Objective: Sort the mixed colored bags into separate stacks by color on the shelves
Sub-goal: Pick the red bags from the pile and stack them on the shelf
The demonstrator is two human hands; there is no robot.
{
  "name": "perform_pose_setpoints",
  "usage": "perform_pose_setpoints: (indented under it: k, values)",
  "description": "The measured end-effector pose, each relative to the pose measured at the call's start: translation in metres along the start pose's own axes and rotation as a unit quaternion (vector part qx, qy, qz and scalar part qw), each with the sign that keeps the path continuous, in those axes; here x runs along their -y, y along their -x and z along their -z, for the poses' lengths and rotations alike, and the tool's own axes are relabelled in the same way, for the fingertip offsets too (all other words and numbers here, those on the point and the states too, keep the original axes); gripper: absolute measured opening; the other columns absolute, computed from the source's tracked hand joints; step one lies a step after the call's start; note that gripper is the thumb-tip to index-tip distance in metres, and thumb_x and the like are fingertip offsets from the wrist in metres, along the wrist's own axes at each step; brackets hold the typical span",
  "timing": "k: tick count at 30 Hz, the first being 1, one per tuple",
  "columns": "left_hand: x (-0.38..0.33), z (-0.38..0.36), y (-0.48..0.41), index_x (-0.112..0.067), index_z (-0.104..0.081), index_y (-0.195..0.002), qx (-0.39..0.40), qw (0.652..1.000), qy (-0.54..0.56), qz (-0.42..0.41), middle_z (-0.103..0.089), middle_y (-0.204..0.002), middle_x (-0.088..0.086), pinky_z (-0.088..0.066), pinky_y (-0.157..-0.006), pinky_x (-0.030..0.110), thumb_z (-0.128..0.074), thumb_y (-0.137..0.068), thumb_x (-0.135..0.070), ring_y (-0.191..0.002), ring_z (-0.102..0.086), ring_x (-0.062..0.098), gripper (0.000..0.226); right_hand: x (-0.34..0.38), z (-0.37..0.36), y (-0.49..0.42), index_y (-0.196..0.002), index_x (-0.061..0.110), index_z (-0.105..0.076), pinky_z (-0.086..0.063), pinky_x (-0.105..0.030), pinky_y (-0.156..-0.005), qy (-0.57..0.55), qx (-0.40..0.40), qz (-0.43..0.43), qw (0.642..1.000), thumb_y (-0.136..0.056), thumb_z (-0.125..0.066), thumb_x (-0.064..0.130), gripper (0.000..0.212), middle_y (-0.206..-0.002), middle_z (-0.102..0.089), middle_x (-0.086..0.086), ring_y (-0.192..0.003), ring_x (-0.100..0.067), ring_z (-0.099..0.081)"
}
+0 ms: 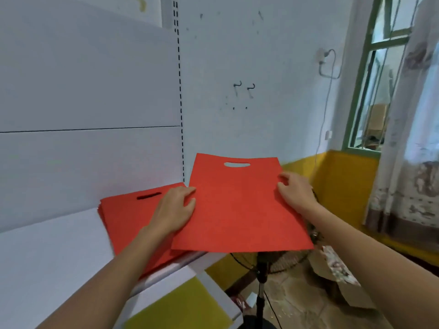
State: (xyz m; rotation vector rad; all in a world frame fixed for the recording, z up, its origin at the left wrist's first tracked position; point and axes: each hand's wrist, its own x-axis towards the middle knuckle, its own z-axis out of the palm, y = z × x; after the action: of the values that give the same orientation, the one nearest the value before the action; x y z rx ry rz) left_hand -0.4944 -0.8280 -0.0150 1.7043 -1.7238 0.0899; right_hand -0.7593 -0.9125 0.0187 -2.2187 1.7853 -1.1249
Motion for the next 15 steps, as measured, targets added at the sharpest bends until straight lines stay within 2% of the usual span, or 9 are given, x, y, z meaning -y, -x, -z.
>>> perform_pose_setpoints:
  k: [2, 5, 11, 13, 15]
  values:
    - [0.017, 0.009, 0.002, -0.009, -0.057, -0.126, -0.033, 0.998, -0.020, 0.053, -0.058, -0.129, 0.010, -0.032, -0.103, 0.029, -0.054, -0.089, -0.013, -0.121, -0.051, 0.023, 0.037, 0.018, -0.029, -0.029, -0.124, -0.002, -0.056, -0.035, -0.031, -0.099, -0.037, 0.028, 0.052, 0.998, -0.088, -0.051, 0.009, 0.039, -0.129, -0.057, -0.019, -0.120, -0.030, -0.051]
    - [0.034, 0.029, 0.014, -0.008, -0.058, -0.125, -0.074, 0.988, -0.054, 0.125, -0.058, -0.128, 0.011, -0.033, -0.103, 0.028, -0.053, -0.089, -0.011, -0.120, -0.053, 0.023, 0.036, 0.051, -0.062, -0.055, -0.119, -0.004, -0.058, -0.037, -0.035, -0.097, -0.072, 0.075, 0.127, 0.986, -0.087, -0.050, 0.008, 0.035, -0.123, -0.059, -0.021, -0.115, -0.033, -0.054]
    - [0.048, 0.056, 0.052, -0.013, -0.056, -0.127, -0.140, 0.952, -0.110, 0.249, -0.057, -0.129, 0.007, -0.035, -0.102, 0.030, -0.052, -0.090, -0.017, -0.119, -0.051, 0.024, 0.038, 0.107, -0.107, -0.066, -0.117, -0.001, -0.055, -0.042, -0.038, -0.092, -0.102, 0.143, 0.240, 0.955, -0.087, -0.050, 0.015, 0.034, -0.119, -0.056, -0.020, -0.109, -0.034, -0.052]
    - [0.050, 0.054, 0.062, -0.015, -0.054, -0.129, -0.139, 0.940, -0.117, 0.290, -0.056, -0.130, 0.006, -0.035, -0.102, 0.031, -0.053, -0.089, -0.021, -0.120, -0.050, 0.023, 0.041, 0.112, -0.124, -0.060, -0.121, 0.000, -0.050, -0.040, -0.037, -0.092, -0.087, 0.173, 0.261, 0.946, -0.089, -0.049, 0.018, 0.037, -0.122, -0.051, -0.018, -0.112, -0.033, -0.050]
    - [0.052, 0.046, 0.071, -0.018, -0.052, -0.131, -0.095, 0.929, -0.126, 0.334, -0.055, -0.130, 0.006, -0.037, -0.101, 0.031, -0.054, -0.088, -0.027, -0.119, -0.050, 0.023, 0.045, 0.110, -0.145, -0.055, -0.122, 0.002, -0.047, -0.039, -0.037, -0.095, -0.065, 0.216, 0.272, 0.936, -0.089, -0.047, 0.019, 0.037, -0.125, -0.049, -0.017, -0.116, -0.032, -0.047]
